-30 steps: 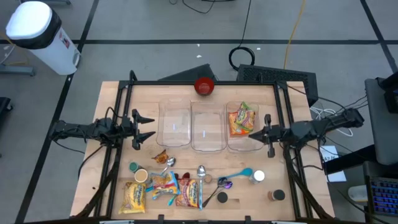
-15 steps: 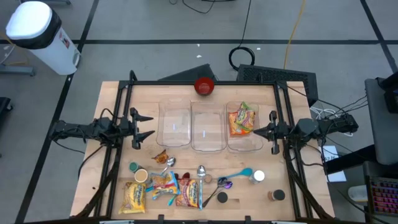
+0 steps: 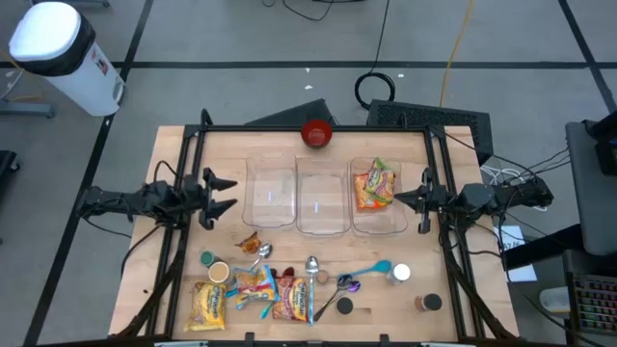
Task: Pick & Place Food Item
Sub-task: Put the red noodle pack into the right transparent bin
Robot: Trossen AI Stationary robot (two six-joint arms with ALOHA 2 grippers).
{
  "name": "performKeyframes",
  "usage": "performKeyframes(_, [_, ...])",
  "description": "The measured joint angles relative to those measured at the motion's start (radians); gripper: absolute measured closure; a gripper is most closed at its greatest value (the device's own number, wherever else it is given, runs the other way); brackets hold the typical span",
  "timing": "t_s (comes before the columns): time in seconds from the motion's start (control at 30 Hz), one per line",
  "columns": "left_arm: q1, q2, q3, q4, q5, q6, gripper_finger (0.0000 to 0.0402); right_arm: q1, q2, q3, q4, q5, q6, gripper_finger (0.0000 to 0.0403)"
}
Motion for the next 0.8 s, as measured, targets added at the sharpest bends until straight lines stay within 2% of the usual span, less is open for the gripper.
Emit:
performKeyframes(0.2, [0.000,0.000,0.000,0.060,-0.007,-0.015,0.0117,0.000,0.000,0.000,0.000,0.000,0.000,0.0403])
performKeyframes(0.47, [0.000,0.000,0.000,0.064,-0.103,-0.019,0.0117,0.000,0.000,0.000,0.000,0.000,0.000,0.0403])
performKeyframes(0.5, [0.000,0.000,0.000,0.065,-0.103,-0.039,0.0117,0.000,0.000,0.000,0.000,0.000,0.000,0.0403])
performKeyframes(0.57, [0.000,0.000,0.000,0.075,-0.105,-0.172,0.0117,0.000,0.000,0.000,0.000,0.000,0.000,0.0403])
performKeyframes(0.67, [0.000,0.007,0.000,0.118,-0.013,-0.332,0.0117,0.000,0.000,0.000,0.000,0.000,0.000,0.0403])
performKeyframes(0.73, [-0.009,0.031,0.000,0.174,0.106,-0.349,0.0117,0.000,0.000,0.000,0.000,-0.001,0.000,0.0403])
performKeyframes(0.8, [-0.029,0.084,0.011,0.255,0.147,-0.329,0.0117,0.000,0.000,0.000,0.001,-0.001,0.000,0.0403])
